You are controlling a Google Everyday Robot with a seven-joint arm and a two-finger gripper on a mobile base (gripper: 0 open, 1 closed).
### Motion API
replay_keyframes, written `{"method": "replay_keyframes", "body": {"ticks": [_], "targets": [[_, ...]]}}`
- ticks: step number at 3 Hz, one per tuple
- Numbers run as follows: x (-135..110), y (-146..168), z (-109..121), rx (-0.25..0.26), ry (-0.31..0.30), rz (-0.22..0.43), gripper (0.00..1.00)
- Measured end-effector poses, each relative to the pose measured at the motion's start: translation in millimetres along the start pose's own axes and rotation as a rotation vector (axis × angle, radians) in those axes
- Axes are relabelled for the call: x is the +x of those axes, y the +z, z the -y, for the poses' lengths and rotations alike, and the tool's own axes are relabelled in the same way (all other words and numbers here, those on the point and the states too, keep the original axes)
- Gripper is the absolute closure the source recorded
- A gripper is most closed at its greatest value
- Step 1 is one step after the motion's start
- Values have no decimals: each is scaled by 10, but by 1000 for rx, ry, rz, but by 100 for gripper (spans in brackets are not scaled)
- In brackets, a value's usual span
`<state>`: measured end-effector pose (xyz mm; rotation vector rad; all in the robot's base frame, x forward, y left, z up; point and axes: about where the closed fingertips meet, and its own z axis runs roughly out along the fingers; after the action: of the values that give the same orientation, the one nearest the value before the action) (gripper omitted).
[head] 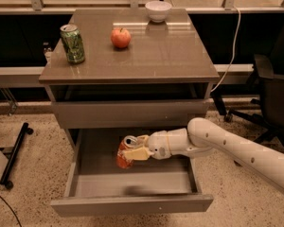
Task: Pick coke can from middle drawer and place on counter
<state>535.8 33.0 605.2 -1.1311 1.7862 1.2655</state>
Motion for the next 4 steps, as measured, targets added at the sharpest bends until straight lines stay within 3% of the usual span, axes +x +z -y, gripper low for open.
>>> {"method": "replay_keyframes", "body": {"ticks": [2,3,4], "targets": [[103,-146,-135,-57,4,-62,100],[-8,-358,-257,-14,-16,-87,100],[-314,-630,-346,42,-61,-107,100]]}}
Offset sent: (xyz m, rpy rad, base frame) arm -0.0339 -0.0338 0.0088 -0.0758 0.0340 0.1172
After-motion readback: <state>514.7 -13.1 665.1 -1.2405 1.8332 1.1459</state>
